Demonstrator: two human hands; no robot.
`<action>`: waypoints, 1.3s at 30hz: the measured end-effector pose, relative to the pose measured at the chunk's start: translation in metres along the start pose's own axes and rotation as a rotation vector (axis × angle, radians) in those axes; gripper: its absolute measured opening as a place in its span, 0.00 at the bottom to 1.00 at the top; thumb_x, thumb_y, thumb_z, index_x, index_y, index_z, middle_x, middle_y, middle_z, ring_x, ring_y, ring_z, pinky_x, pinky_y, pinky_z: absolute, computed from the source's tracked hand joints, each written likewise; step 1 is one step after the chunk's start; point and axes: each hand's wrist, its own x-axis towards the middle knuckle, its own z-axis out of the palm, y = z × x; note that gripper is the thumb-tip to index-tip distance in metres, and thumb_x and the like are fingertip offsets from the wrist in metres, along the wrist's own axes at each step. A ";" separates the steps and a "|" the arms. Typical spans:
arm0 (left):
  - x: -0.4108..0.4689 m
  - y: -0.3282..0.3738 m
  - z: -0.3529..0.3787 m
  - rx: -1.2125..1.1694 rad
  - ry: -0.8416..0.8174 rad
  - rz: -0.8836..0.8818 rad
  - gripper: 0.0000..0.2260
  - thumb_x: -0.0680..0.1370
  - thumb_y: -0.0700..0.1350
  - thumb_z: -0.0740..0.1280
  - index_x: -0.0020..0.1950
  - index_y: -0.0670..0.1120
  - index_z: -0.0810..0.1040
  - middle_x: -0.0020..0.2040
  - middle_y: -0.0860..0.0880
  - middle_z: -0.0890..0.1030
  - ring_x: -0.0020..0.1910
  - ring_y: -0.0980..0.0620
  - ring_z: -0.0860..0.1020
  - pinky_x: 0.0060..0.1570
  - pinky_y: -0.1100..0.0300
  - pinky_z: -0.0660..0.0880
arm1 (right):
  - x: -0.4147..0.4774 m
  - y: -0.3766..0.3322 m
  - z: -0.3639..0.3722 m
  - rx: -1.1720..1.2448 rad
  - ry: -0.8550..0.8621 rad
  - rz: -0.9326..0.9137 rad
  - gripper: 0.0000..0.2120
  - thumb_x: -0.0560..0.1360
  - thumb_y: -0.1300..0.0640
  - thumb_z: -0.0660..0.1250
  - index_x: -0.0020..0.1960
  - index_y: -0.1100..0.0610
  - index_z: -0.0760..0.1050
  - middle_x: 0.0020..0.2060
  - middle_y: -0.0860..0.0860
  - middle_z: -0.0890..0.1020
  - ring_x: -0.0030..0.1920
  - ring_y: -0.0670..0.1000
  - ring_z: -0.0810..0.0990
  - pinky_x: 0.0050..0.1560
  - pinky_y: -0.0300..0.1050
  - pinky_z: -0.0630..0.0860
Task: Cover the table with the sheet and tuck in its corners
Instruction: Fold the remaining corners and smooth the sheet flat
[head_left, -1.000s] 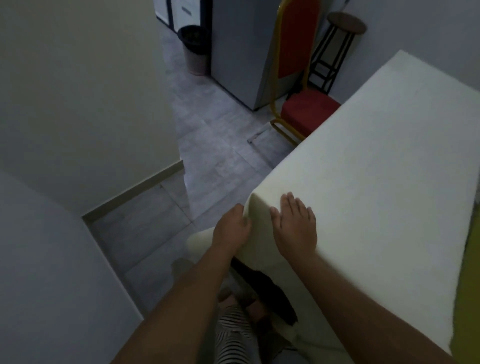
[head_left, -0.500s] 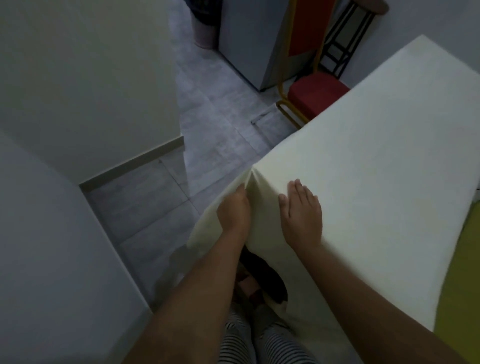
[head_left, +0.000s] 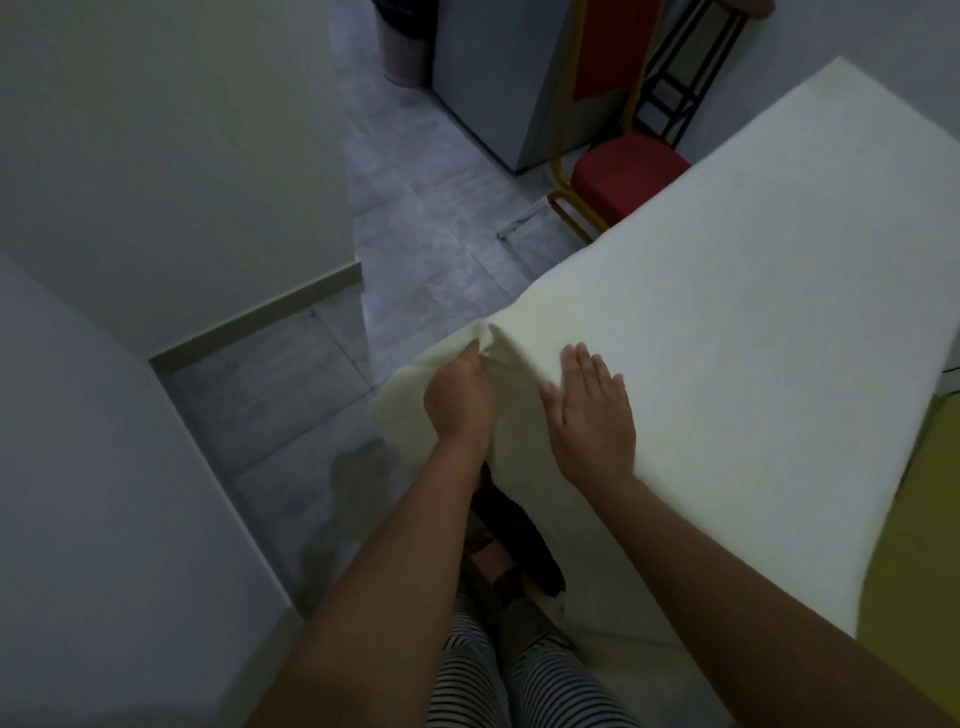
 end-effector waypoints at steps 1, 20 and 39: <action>-0.002 0.006 -0.005 -0.023 0.051 0.033 0.16 0.82 0.44 0.54 0.67 0.50 0.76 0.52 0.43 0.82 0.48 0.44 0.79 0.45 0.55 0.72 | -0.001 0.000 0.000 0.008 -0.006 0.007 0.29 0.80 0.42 0.44 0.76 0.56 0.56 0.75 0.53 0.61 0.75 0.52 0.57 0.75 0.52 0.51; -0.019 -0.017 0.005 0.151 -0.064 0.061 0.15 0.81 0.44 0.55 0.64 0.50 0.75 0.52 0.44 0.82 0.49 0.43 0.79 0.44 0.56 0.71 | -0.008 0.002 -0.006 0.044 -0.069 -0.044 0.36 0.76 0.38 0.37 0.77 0.56 0.55 0.75 0.53 0.60 0.76 0.52 0.56 0.74 0.49 0.48; -0.093 -0.022 0.042 0.335 -0.414 0.002 0.14 0.79 0.45 0.59 0.63 0.47 0.76 0.60 0.44 0.79 0.58 0.43 0.77 0.53 0.56 0.73 | -0.097 0.113 -0.050 0.117 -0.200 0.151 0.31 0.80 0.40 0.41 0.76 0.57 0.55 0.76 0.54 0.59 0.75 0.52 0.57 0.74 0.50 0.53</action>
